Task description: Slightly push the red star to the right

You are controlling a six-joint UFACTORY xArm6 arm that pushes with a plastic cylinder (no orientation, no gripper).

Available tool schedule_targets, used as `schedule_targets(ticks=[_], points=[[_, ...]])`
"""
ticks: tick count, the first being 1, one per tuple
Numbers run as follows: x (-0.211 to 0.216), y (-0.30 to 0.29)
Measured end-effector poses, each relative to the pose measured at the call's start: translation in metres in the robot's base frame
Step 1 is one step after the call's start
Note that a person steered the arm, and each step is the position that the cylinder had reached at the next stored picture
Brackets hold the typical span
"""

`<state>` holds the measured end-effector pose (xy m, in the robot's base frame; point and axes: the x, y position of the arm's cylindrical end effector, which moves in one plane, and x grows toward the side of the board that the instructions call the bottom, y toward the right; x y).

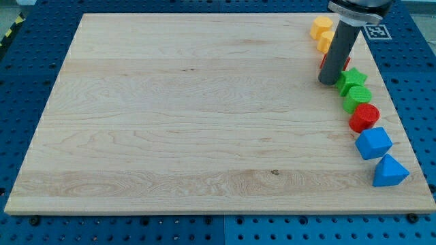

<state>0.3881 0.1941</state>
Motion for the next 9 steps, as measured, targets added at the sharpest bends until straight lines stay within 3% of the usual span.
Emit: schedule_targets(ticks=[2,7,9], points=[[-0.048,-0.031],[-0.054,-0.006],[-0.122,-0.082]])
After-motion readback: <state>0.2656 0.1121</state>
